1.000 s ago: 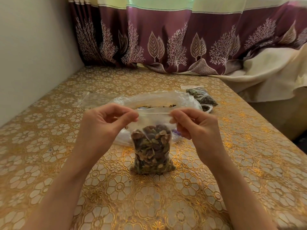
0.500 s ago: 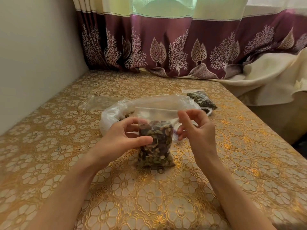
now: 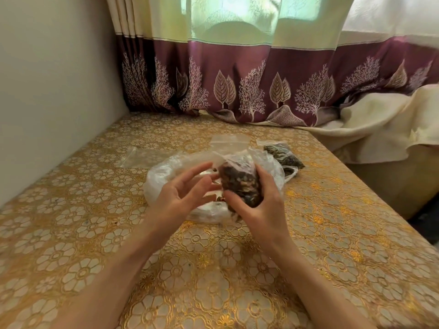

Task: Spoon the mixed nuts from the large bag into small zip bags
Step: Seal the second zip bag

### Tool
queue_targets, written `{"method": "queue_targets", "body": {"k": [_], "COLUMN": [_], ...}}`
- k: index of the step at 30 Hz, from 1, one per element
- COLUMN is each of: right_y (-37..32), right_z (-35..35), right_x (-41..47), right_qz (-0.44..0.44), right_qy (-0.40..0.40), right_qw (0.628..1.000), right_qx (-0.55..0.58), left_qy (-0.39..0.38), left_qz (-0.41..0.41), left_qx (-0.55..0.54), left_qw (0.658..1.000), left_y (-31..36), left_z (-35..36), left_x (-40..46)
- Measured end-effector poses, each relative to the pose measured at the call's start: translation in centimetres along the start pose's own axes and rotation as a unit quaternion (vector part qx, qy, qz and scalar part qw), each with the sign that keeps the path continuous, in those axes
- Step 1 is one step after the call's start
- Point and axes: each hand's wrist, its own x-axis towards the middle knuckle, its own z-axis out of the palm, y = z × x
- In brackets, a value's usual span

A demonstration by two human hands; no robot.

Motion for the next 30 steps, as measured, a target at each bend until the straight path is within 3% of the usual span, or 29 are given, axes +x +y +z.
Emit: {"method": "queue_targets", "body": {"k": [2, 5, 7, 10, 13, 17, 21, 25, 30], "right_y": [0.2, 0.9, 1.9, 3.7, 6.5, 10.0, 12.2, 13.4, 15.0], "right_z": [-0.6, -2.3, -3.7, -6.3, -8.1, -9.3, -9.3, -9.4, -10.0], "right_x": [0.6, 2.3, 3.8, 7.7, 10.0, 12.8, 15.0, 16.4, 16.7], "right_qz": [0.021, 0.030, 0.047, 0.068, 0.117, 0.182, 0.229, 0.218, 0.240], "right_qy": [0.037, 0.124, 0.183, 0.238, 0.241, 0.207, 0.181, 0.168, 0.065], "right_qw": [0.999, 0.992, 0.982, 0.961, 0.939, 0.916, 0.906, 0.918, 0.922], "right_qx": [0.021, 0.010, -0.028, -0.120, -0.215, -0.290, -0.307, -0.287, -0.296], "left_qy": [0.053, 0.124, 0.120, 0.088, 0.068, 0.068, 0.060, 0.061, 0.065], "left_qz": [0.047, 0.084, 0.070, 0.027, -0.006, -0.002, -0.010, -0.005, -0.004], "left_qx": [0.125, 0.344, 0.444, 0.521, 0.552, 0.550, 0.561, 0.562, 0.558], "left_qw": [0.990, 0.927, 0.885, 0.848, 0.831, 0.832, 0.825, 0.825, 0.827], "left_y": [-0.1, -0.4, -1.2, -2.0, -4.0, -5.3, -6.0, -6.1, -6.2], "left_z": [-0.2, -2.4, -4.2, -5.7, -6.0, -6.6, -6.9, -7.1, -7.1], "left_x": [0.4, 1.5, 2.3, 4.1, 4.5, 5.3, 5.4, 5.5, 5.5]}}
